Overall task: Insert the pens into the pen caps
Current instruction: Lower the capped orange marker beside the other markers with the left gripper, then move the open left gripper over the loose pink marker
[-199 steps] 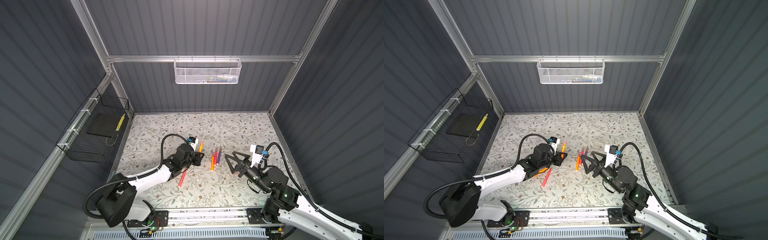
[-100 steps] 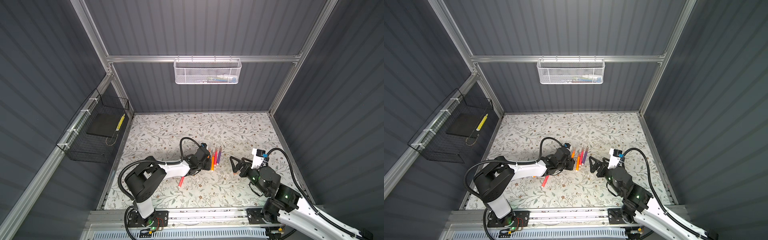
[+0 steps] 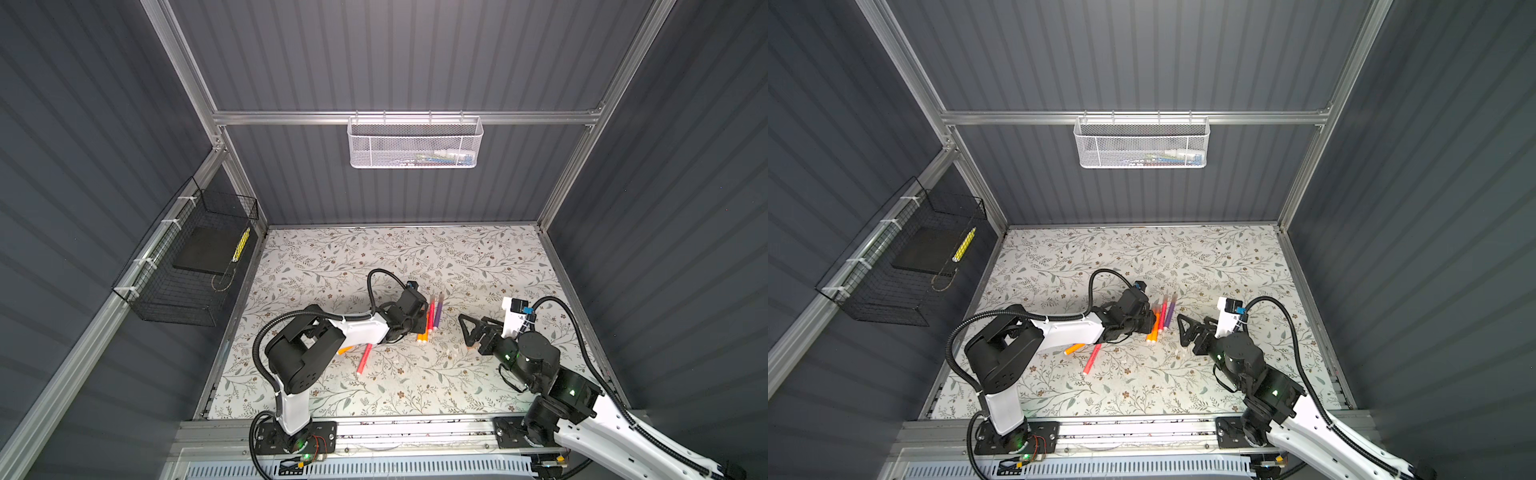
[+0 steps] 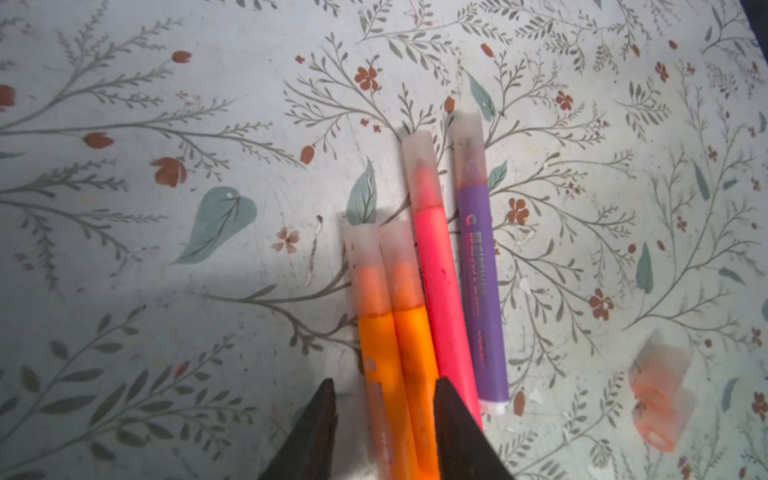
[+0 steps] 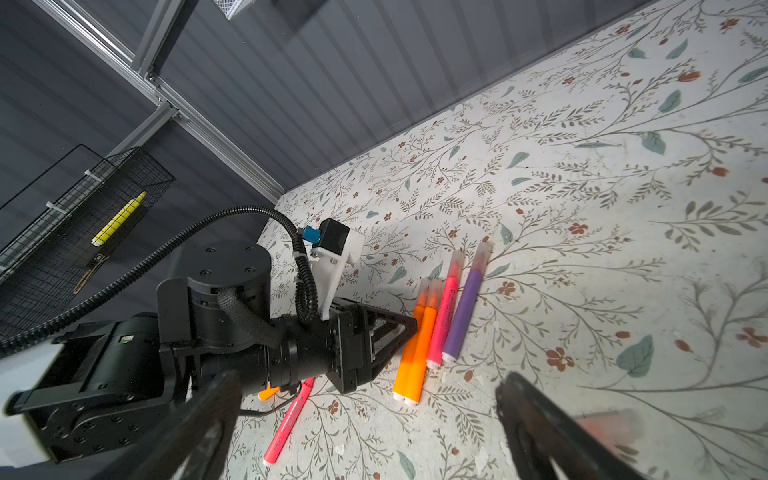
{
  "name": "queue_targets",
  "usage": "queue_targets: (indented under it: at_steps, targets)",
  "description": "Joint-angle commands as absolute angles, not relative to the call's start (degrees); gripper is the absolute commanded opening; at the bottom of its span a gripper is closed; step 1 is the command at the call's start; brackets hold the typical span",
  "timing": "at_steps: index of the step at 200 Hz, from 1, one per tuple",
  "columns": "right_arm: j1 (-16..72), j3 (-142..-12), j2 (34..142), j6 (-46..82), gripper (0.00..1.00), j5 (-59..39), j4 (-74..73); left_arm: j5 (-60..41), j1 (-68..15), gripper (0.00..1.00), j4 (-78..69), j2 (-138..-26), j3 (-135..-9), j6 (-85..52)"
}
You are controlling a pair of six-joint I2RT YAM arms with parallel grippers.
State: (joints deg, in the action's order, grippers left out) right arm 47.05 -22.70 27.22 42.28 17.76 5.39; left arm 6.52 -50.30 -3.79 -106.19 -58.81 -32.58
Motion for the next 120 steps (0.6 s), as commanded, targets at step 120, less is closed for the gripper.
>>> queue_targets:
  at_steps: [120]
  targets:
    - [46.14,-22.85,27.81,40.74,0.99,13.35,3.77,19.09,-49.39,0.59,20.85,-61.08,-36.68,-32.6]
